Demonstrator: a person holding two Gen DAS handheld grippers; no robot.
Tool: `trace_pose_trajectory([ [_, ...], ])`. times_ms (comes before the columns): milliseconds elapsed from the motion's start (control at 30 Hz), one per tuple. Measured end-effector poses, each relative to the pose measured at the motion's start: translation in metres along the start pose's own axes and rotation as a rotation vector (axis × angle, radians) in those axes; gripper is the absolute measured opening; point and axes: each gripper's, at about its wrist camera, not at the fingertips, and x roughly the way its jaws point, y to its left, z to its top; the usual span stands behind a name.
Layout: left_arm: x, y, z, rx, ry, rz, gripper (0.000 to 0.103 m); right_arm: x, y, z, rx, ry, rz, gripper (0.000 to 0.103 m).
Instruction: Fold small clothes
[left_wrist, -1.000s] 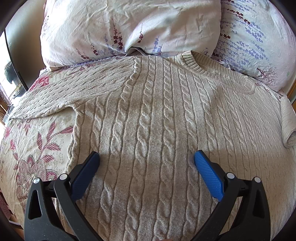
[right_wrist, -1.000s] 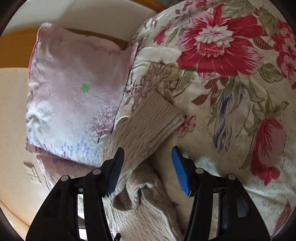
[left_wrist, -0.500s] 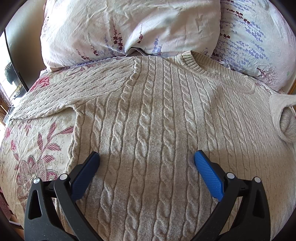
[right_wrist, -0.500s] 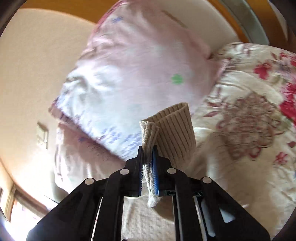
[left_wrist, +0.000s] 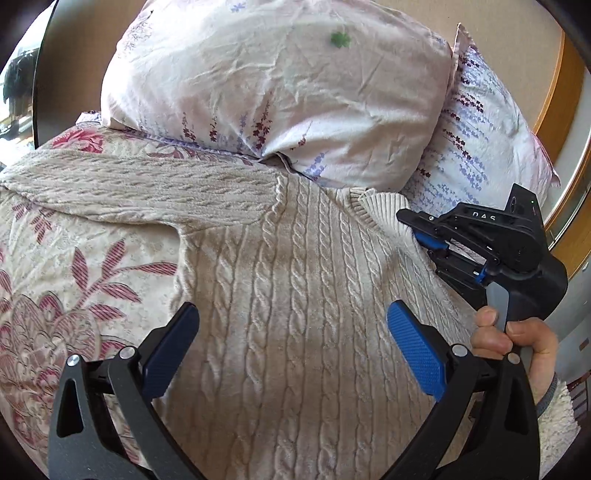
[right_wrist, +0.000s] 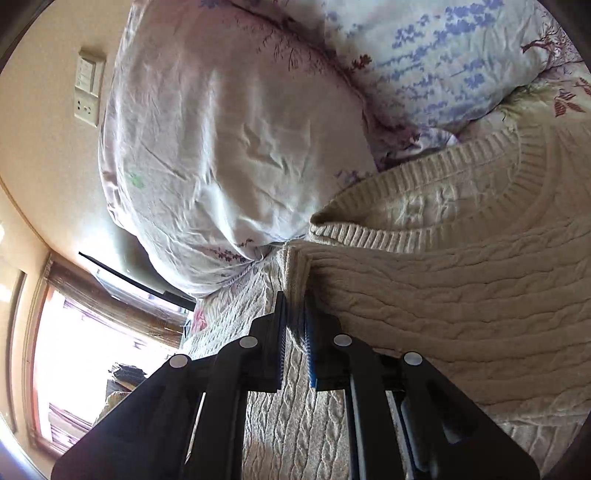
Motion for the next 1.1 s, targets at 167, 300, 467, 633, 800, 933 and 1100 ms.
trace_pose_trajectory([
  [167, -0.016, 0.039, 0.02, -0.027, -0.053, 0.037, 0.101, 0.018, 0.013, -0.017, -0.044, 0.051, -0.006, 0.01],
  [300, -0.024, 0.076, 0.035, -0.13, -0.075, 0.04, 0.101, 0.029, 0.019, -0.025, -0.097, 0.094, -0.065, 0.01],
  [467, -0.026, 0.11, 0.042, -0.222, -0.098, 0.027, 0.101, 0.046, 0.026, -0.04, -0.13, 0.18, -0.126, 0.019],
  [633, -0.027, 0.136, 0.045, -0.292, -0.099, 0.019, 0.101, 0.039, 0.043, -0.047, -0.136, 0.184, -0.053, 0.058],
  [800, -0.026, 0.165, 0.053, -0.37, -0.073, -0.005, 0.101, 0.038, 0.05, -0.055, -0.139, 0.242, -0.033, 0.065],
  [933, -0.02, 0.197, 0.056, -0.54, -0.03, -0.07, 0.101, 0.003, 0.05, -0.056, -0.097, 0.226, 0.089, 0.067],
  [1100, -0.007, 0.228, 0.059, -0.691, -0.006, -0.104, 0.069, -0.048, 0.055, -0.069, -0.245, 0.124, 0.159, 0.081],
])
